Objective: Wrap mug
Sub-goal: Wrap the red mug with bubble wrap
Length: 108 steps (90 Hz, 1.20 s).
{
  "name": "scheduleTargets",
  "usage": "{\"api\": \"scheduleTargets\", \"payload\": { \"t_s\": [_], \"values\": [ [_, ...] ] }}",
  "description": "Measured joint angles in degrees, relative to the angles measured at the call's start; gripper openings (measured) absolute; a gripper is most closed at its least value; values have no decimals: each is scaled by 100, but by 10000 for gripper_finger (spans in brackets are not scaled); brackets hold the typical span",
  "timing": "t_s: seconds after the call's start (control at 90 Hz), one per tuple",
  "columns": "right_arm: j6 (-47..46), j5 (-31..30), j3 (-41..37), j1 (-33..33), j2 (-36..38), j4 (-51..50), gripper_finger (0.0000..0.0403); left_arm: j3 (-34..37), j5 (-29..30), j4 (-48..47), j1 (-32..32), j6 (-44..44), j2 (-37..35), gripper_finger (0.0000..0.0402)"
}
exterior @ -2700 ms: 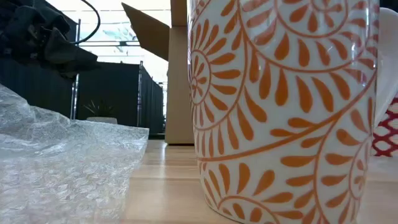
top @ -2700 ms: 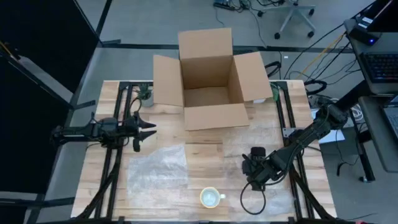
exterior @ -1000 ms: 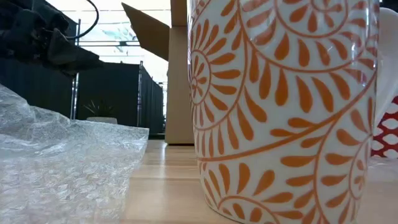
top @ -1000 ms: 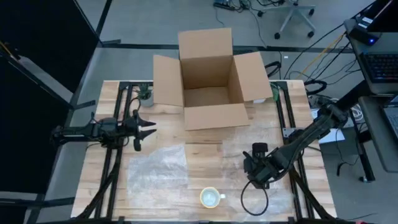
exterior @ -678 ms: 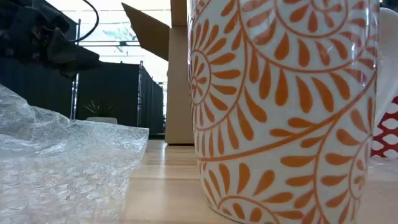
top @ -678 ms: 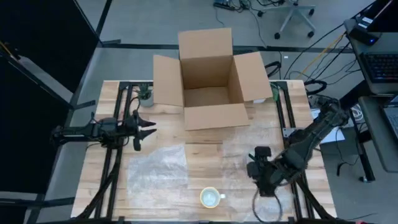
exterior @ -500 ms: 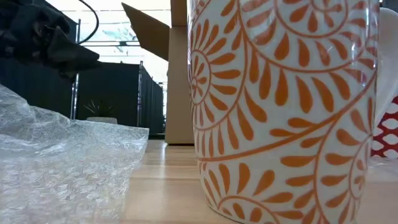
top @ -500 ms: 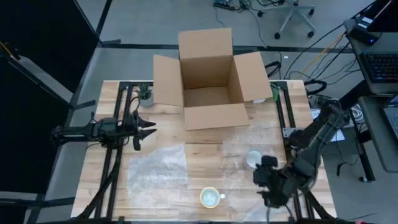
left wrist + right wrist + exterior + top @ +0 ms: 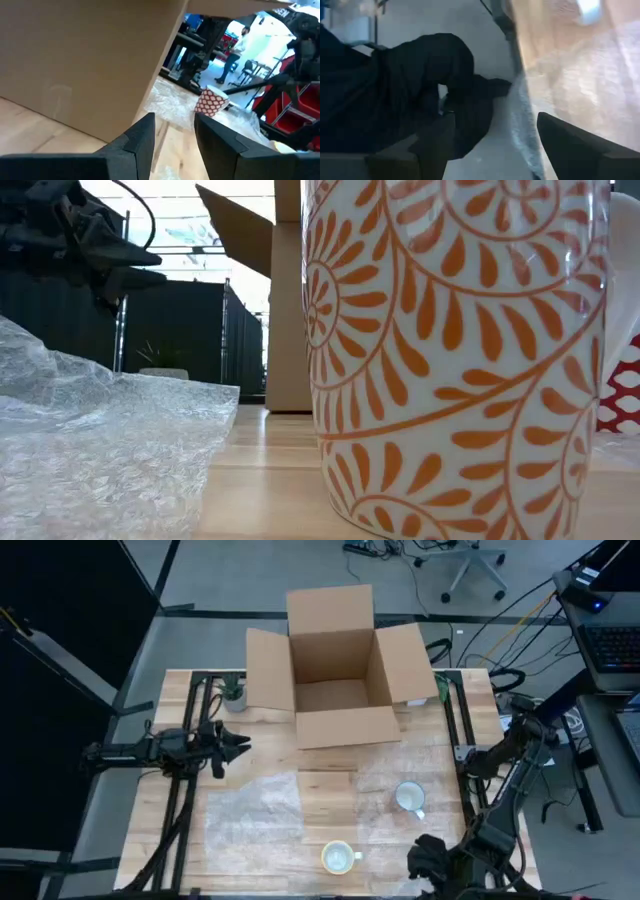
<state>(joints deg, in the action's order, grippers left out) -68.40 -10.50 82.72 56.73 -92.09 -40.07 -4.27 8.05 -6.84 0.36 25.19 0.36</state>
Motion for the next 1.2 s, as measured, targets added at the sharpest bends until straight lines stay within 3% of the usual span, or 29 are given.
{"api": "scheduleTargets", "payload": {
  "t_s": [0.133, 0.322, 0.622, 0.9, 1.1, 1.2],
  "values": [
    [384, -41, 866, 7, -328, -474, 267, 0, -161, 6, -2, 7, 0, 127],
    [938, -465, 2018, 220, -1127, -2064, 267, 0, -183, 27, -2, 7, 2, 127],
    [361, -152, 2160, 769, -2211, -4137, 267, 0, -181, 27, -2, 9, 0, 127],
    [293, -156, 2160, 978, -2926, -4015, 267, -2, -179, -2, -2, 1, 2, 127],
    [331, -540, 2142, 728, -3150, -4398, 267, -2, -179, -12, -2, 0, 2, 127],
    [406, -532, 1858, 585, -3141, -4052, 263, -2, -179, -11, -2, -2, 2, 127]
  ]
}}
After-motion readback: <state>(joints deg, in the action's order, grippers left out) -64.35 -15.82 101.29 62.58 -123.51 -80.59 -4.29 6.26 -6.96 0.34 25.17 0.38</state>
